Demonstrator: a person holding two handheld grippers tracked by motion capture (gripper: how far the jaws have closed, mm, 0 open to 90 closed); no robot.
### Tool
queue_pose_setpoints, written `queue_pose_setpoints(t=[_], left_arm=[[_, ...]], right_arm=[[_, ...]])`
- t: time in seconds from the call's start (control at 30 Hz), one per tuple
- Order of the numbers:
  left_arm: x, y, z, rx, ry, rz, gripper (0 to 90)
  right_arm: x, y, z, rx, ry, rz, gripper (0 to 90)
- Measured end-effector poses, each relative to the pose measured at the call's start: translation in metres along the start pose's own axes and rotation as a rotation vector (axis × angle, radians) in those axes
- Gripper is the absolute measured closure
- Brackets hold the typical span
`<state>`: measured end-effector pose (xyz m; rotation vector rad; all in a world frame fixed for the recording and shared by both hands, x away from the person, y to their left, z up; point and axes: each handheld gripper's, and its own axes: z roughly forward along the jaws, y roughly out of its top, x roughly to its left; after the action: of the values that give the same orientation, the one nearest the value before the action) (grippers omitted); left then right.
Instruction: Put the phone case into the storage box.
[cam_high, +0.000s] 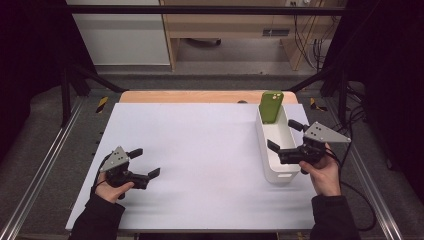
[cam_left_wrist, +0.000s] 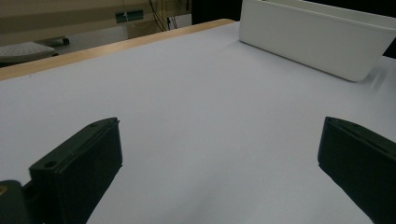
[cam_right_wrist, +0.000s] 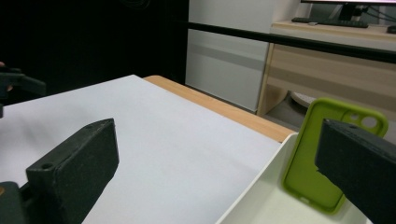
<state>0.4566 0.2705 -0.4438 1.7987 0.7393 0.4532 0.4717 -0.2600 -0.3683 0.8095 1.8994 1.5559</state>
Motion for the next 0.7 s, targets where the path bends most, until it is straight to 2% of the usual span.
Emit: queue_pose_setpoints(t=[0.27,0.4,0.47,0.53,0.7], left_arm=[[-0.001,0.001,-0.001,-0.012,-0.013,0.006,0.0],[-0.002,0.001,-0.001,-0.012,-0.017,0.012,0.0],[-0.002,0.001,-0.002,-0.015,-0.019,0.013,0.0],[-0.002,0.001,-0.002,-0.021,-0.019,0.013,0.0],[-0.003,0.001,-0.003,-0.024,-0.021,0.018,0.0]], right_arm=[[0.004,-0.021,-0.011,0.021,0.001,-0.01,0.5],[0.005,-0.038,-0.018,0.052,0.006,0.0,0.5],[0.005,-0.04,-0.019,0.052,0.008,0.001,0.5],[0.004,-0.046,-0.025,0.04,0.034,0.007,0.5],[0.002,-0.051,-0.029,0.021,0.046,0.016,0.5]])
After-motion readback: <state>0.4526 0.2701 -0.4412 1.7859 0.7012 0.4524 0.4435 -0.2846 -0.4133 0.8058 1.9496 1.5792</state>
